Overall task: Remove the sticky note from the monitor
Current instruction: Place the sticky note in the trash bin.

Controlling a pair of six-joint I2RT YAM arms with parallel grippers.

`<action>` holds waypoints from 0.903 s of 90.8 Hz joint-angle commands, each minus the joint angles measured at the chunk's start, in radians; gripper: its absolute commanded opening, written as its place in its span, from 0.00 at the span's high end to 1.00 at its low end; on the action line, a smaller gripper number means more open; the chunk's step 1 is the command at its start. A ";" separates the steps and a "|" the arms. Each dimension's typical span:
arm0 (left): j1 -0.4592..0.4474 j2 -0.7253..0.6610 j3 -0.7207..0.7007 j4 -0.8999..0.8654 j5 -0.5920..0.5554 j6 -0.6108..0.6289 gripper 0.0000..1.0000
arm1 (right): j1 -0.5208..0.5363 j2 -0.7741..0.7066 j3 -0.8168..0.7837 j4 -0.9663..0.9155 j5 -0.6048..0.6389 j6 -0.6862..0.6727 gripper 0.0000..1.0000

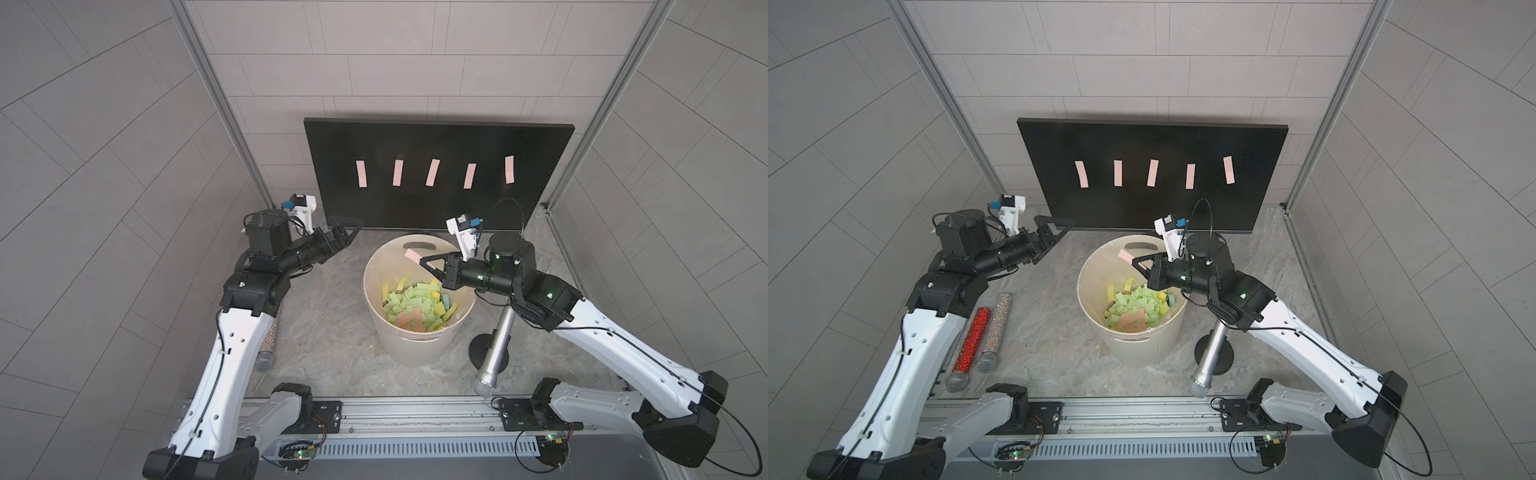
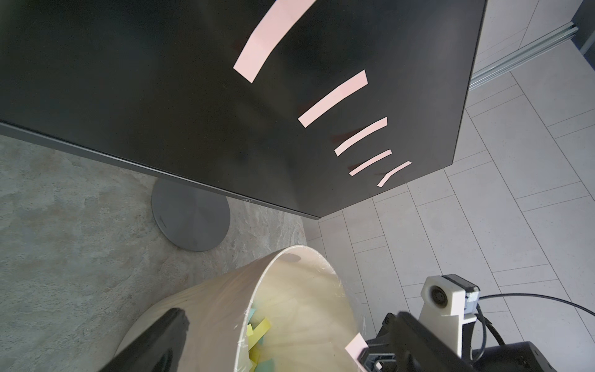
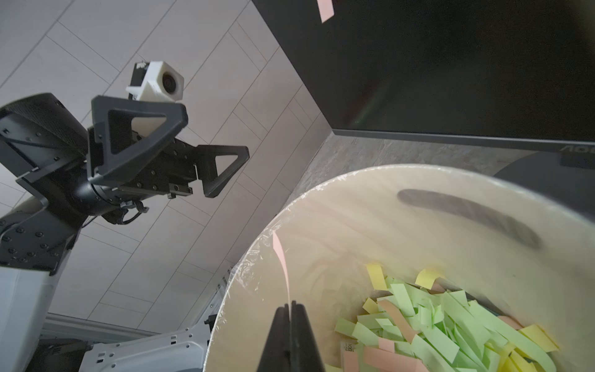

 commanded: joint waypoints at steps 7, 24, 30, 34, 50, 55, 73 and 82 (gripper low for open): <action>-0.005 -0.010 -0.014 -0.003 0.004 -0.001 0.00 | 0.049 0.034 0.050 -0.117 0.088 -0.071 1.00; -0.006 -0.007 -0.012 0.001 0.006 -0.005 0.00 | 0.068 0.063 0.077 -0.159 0.112 -0.090 0.92; -0.006 -0.007 -0.012 0.003 0.005 -0.007 0.00 | 0.067 0.067 0.083 -0.165 0.115 -0.093 0.88; -0.005 -0.008 -0.013 0.003 0.005 -0.007 0.00 | 0.067 0.068 0.088 -0.171 0.117 -0.096 0.86; -0.006 -0.001 -0.014 0.008 0.005 -0.008 0.00 | 0.069 0.072 0.111 -0.197 0.134 -0.113 0.79; -0.005 -0.002 -0.014 0.009 0.005 -0.009 0.00 | 0.069 0.071 0.116 -0.201 0.139 -0.120 0.78; -0.005 0.004 -0.012 0.013 0.007 -0.008 0.00 | 0.065 0.066 0.150 -0.230 0.180 -0.165 0.72; -0.005 0.004 -0.012 0.013 0.006 -0.007 0.00 | 0.043 0.056 0.162 -0.237 0.189 -0.181 0.68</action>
